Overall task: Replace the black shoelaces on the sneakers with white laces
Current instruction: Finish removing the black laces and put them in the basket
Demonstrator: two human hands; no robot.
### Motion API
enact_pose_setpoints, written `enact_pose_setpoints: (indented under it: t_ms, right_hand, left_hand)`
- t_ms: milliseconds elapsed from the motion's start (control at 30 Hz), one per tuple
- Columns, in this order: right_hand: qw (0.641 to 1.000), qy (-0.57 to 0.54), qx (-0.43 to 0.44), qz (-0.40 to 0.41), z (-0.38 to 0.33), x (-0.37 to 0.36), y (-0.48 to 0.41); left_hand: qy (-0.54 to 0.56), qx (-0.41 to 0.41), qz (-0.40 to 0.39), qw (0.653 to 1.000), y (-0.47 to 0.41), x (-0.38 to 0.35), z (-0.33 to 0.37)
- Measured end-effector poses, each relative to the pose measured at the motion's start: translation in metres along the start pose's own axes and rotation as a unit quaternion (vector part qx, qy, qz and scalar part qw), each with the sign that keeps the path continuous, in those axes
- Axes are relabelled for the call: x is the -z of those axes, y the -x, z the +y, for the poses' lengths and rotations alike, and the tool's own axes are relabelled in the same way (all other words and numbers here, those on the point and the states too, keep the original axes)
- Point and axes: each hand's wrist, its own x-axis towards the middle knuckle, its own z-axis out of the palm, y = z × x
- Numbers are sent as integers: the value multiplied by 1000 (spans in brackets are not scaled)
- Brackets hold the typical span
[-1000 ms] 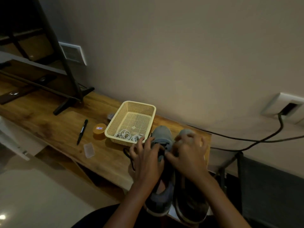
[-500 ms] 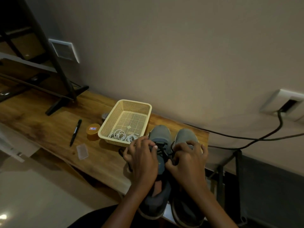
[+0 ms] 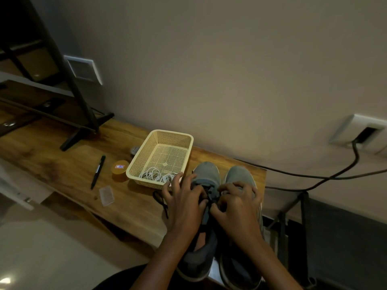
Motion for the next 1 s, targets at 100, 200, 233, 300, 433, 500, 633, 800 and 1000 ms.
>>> enact_pose_setpoints:
  t_ms: [100, 200, 233, 300, 433, 500, 633, 800, 1000]
  right_hand:
    - [1000, -22, -20, -8, 2, 1, 1]
    - [998, -42, -33, -23, 2, 3, 0]
    - [998, -50, -36, -30, 1, 3, -1]
    - [996, -61, -46, -48, 1, 4, -2]
    - [992, -69, -63, -89, 2, 4, -3]
    - [991, -79, -55, -94, 1, 5, -3]
    - [989, -104, -40, -98, -2, 9, -3]
    - [988, -117, -35, -97, -3, 11, -4]
    - [988, -120, -55, -83, -4, 10, -4]
  left_hand:
    - [42, 9, 29, 999, 1, -2, 2]
    - [97, 45, 45, 993, 4, -1, 6]
    - [121, 62, 57, 989, 4, 0, 6]
    - [196, 108, 82, 971, 1, 5, 7]
    - [272, 163, 98, 943, -5, 17, 6]
    - [247, 127, 54, 959, -5, 20, 3]
    - [103, 14, -50, 993, -2, 18, 1]
    - [26, 14, -50, 998, -1, 12, -1]
    - [136, 64, 9, 989, 1, 5, 0]
